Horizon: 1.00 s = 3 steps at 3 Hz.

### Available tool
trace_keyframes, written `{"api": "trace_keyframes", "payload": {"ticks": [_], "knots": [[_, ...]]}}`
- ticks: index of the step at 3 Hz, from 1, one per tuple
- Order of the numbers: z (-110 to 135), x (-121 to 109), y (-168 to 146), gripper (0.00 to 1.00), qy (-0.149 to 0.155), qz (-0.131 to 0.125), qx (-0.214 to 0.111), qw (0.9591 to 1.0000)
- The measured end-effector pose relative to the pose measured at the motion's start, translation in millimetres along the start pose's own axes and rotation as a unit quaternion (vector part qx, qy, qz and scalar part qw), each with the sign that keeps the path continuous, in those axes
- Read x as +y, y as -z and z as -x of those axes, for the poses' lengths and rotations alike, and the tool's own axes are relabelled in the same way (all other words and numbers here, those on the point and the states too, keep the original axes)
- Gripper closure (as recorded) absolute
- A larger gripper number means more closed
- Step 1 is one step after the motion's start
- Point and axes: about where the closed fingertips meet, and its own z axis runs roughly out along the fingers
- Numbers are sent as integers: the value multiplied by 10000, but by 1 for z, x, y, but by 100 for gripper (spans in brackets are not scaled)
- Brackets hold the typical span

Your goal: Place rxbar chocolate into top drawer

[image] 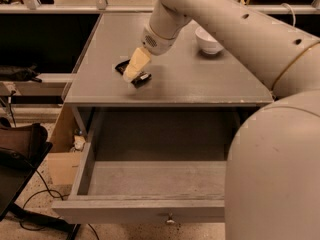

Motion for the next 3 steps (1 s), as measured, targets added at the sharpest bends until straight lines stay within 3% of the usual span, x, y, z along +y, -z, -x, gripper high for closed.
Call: {"api": "trace_keyframes", "payload": {"ticks": [1, 2, 3], "knots": [[10, 15, -17, 0, 2, 94, 29, 10000], [15, 20, -41, 4, 111, 23, 83, 9999], [14, 16, -61, 27, 224, -79, 117, 9996]]}}
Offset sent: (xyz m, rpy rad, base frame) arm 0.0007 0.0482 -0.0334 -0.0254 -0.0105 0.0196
